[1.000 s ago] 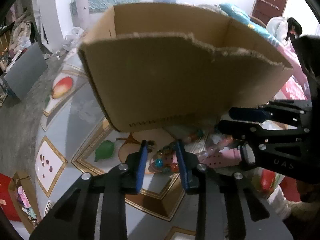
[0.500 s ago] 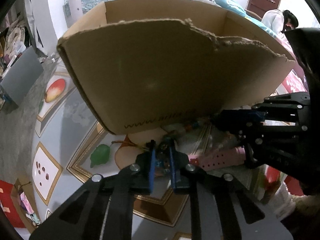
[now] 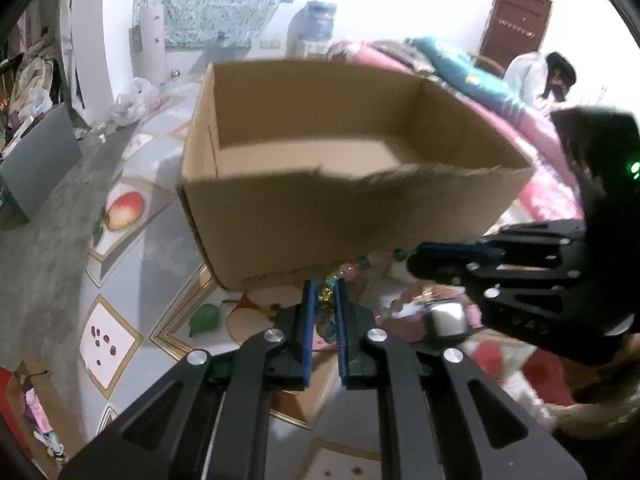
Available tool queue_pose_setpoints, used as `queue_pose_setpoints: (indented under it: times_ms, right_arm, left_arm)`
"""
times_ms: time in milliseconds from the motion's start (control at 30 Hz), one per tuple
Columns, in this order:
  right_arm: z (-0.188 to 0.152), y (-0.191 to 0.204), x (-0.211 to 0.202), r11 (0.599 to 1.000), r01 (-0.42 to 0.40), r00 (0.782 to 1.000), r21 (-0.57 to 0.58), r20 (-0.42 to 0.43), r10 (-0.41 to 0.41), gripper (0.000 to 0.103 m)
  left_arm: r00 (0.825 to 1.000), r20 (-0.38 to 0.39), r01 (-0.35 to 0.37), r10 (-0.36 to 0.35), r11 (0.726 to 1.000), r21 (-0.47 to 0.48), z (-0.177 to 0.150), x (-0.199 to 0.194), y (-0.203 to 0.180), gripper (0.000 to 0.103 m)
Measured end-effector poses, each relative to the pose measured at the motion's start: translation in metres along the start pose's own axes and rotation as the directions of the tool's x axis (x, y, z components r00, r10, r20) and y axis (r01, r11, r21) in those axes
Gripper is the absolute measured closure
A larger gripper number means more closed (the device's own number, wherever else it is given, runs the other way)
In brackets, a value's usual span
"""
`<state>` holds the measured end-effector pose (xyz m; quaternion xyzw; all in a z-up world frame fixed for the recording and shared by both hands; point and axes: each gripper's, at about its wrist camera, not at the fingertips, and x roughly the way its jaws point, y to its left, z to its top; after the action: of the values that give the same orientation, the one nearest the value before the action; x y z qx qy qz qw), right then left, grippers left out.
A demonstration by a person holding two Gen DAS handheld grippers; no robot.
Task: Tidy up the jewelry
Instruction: 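Carry the bead bracelet over the cardboard box and open the left gripper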
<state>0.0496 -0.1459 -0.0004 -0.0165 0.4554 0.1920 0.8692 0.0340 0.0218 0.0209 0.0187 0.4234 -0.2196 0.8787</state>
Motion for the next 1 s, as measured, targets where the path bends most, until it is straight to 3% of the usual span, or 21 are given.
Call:
queue_pose_setpoints:
  times_ms: [167,367,500,600,767,1000]
  right_arm:
    - [0.004,-0.017,-0.059,1.000,-0.026,0.997,-0.010,0.074,0.026,0.096]
    - [0.030,-0.006,-0.086,0.998,-0.043,0.981,-0.035,0.185,0.049,0.096]
    - [0.059,-0.009,-0.086,0.997,-0.051,0.976,-0.052,0.211,0.060,0.096]
    - [0.089,-0.016,-0.051,0.996,-0.086,0.983,-0.025,0.160,0.089,0.096]
    - [0.127,-0.040,0.012,0.984,-0.158,0.987,0.078,-0.002,0.159,0.096]
    - [0.175,-0.060,0.084,0.964,-0.178,0.959,0.199,-0.186,0.216,0.096]
  left_arm:
    - [0.994,0.084,0.068,-0.067,0.998,-0.007,0.016,-0.038,-0.011,0.094]
    - [0.975,0.190,0.113,-0.118,0.993,0.038,0.060,-0.077,-0.014,0.094]
    - [0.971,0.215,0.096,-0.106,0.994,0.059,0.086,-0.078,-0.010,0.094]
    - [0.977,0.191,0.085,-0.092,0.995,0.046,0.108,-0.058,0.000,0.094]
    - [0.994,0.090,0.061,-0.062,0.998,0.018,0.139,-0.005,0.020,0.094]
    - [0.996,-0.084,-0.011,0.013,1.000,0.014,0.167,0.075,0.042,0.094]
